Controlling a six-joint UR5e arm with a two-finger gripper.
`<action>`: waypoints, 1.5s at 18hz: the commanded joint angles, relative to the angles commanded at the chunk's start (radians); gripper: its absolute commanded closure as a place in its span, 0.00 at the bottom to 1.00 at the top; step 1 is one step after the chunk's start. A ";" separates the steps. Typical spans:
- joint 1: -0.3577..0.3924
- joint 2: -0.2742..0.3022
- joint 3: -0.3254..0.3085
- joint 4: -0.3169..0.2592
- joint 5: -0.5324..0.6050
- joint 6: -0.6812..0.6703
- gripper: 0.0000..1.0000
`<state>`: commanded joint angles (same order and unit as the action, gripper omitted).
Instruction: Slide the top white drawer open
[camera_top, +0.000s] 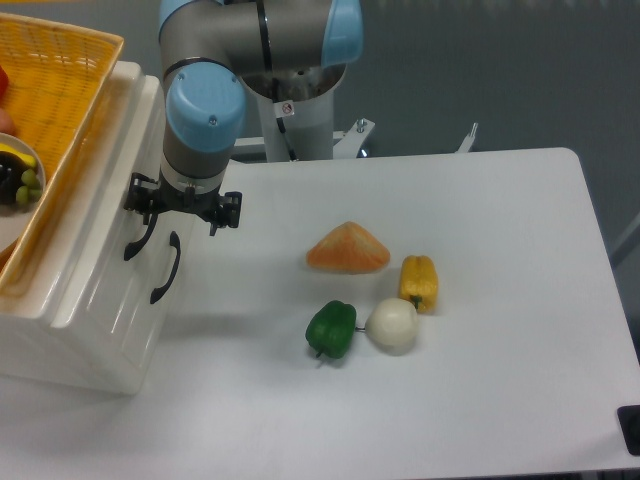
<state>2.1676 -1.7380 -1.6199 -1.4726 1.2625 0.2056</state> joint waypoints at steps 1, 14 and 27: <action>-0.003 0.000 0.000 0.000 0.000 -0.002 0.00; -0.003 -0.003 -0.017 0.005 0.003 0.003 0.00; 0.001 -0.015 -0.017 0.009 0.009 0.008 0.00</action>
<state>2.1690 -1.7533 -1.6368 -1.4634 1.2717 0.2132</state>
